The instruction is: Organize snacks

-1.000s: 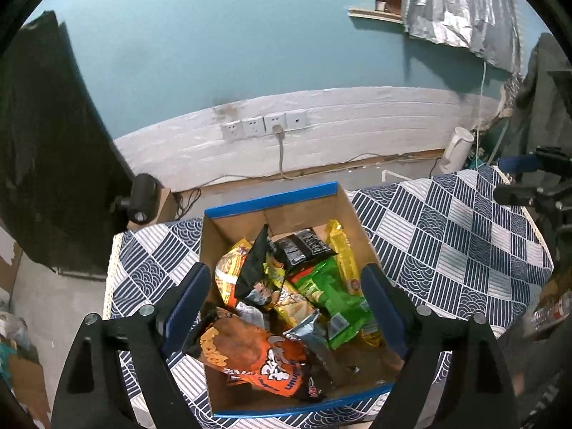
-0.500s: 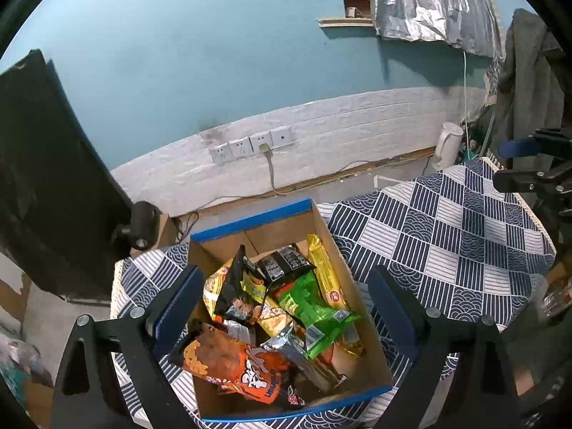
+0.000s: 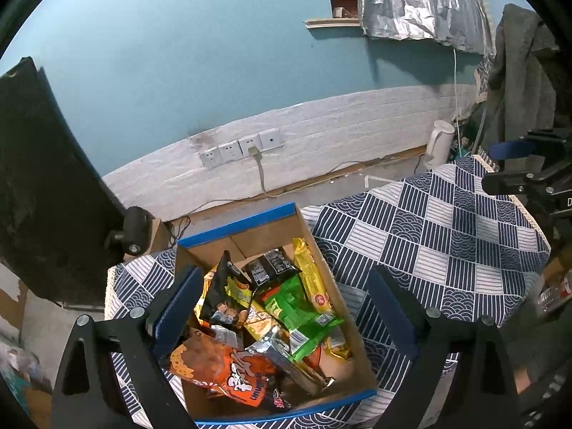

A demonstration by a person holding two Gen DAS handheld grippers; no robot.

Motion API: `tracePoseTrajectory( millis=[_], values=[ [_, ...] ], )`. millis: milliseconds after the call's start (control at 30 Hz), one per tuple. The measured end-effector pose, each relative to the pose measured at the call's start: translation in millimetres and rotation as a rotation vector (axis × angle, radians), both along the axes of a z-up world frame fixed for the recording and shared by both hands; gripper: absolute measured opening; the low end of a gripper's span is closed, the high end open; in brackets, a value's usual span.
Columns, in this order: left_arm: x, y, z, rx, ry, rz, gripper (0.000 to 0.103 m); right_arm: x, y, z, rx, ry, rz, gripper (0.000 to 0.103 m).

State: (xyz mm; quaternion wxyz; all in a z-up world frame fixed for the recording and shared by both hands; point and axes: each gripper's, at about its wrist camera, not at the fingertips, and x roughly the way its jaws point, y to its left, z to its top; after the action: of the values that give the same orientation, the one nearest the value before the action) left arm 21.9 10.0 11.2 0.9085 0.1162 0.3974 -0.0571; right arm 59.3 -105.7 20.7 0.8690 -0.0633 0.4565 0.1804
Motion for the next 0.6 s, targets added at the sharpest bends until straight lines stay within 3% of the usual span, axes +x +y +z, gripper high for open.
tracePoseTrajectory(
  millis=[600],
  values=[
    [0.1, 3.7, 0.3, -0.023, 0.011, 0.016, 0.094, -3.4, 3.4, -1.8, -0.007, 0.000, 0.008, 0.073]
  ],
)
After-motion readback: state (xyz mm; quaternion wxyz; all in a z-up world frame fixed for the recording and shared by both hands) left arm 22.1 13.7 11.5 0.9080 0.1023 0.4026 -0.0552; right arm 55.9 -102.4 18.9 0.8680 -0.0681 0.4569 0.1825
